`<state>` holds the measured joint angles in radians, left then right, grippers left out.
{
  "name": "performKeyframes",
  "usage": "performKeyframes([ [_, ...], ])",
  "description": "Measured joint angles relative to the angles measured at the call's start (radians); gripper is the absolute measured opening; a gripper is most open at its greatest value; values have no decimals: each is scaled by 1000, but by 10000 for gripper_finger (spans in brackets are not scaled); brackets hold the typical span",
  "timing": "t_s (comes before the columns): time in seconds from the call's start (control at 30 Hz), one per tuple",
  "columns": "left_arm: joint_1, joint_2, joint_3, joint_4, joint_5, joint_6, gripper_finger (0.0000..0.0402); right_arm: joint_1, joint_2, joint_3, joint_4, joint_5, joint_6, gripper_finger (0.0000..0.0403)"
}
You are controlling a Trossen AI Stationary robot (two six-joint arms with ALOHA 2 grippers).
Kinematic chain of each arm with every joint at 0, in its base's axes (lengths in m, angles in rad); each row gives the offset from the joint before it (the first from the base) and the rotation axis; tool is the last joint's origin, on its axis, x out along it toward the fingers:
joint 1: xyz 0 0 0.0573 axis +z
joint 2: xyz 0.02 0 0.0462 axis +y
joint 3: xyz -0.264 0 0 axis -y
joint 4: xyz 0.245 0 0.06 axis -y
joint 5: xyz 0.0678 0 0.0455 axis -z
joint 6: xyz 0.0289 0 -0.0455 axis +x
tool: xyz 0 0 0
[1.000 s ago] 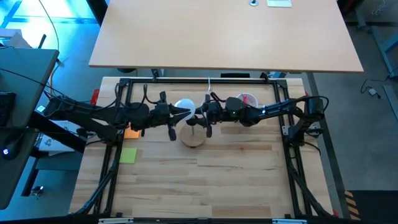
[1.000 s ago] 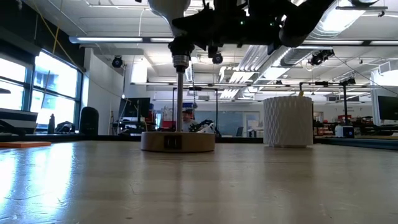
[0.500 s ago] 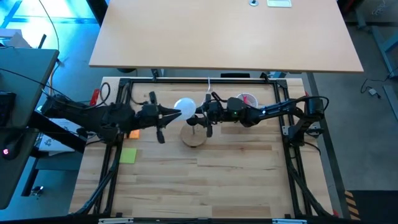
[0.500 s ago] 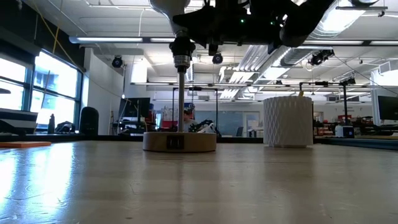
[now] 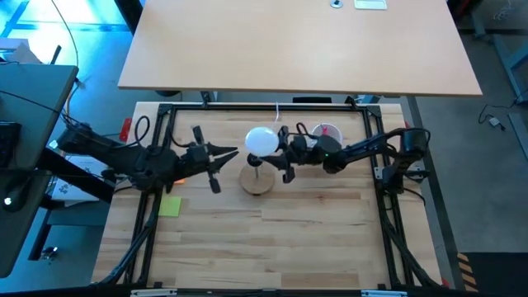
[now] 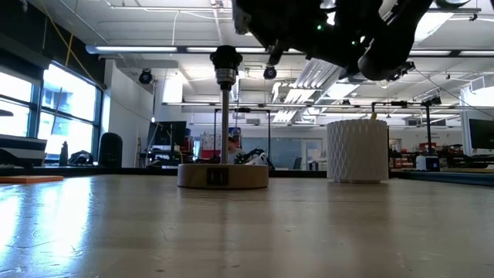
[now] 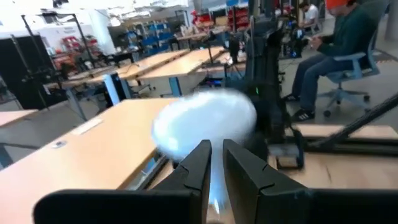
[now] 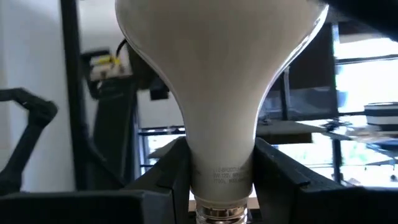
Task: Screw lightbulb
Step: Insert the light bulb into the brown lamp
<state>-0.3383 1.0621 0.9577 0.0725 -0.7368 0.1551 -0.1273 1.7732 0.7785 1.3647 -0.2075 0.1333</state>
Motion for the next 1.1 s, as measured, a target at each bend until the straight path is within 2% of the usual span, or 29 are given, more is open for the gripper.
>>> performKeyframes([
  [0.1,5,20,0,57,-1,38,36,1,60,24,36,-29,15,123],
  [0.3,5,20,0,88,0,64,36,-17,153,29,201,-22,74,123],
  [0.53,28,39,0,91,3,66,36,-26,235,102,205,-30,121,123],
  [0.93,36,52,0,85,21,65,36,-37,231,49,205,-26,97,123],
  [1.1,90,77,11,126,21,111,22,-36,232,50,196,-28,75,123],
])
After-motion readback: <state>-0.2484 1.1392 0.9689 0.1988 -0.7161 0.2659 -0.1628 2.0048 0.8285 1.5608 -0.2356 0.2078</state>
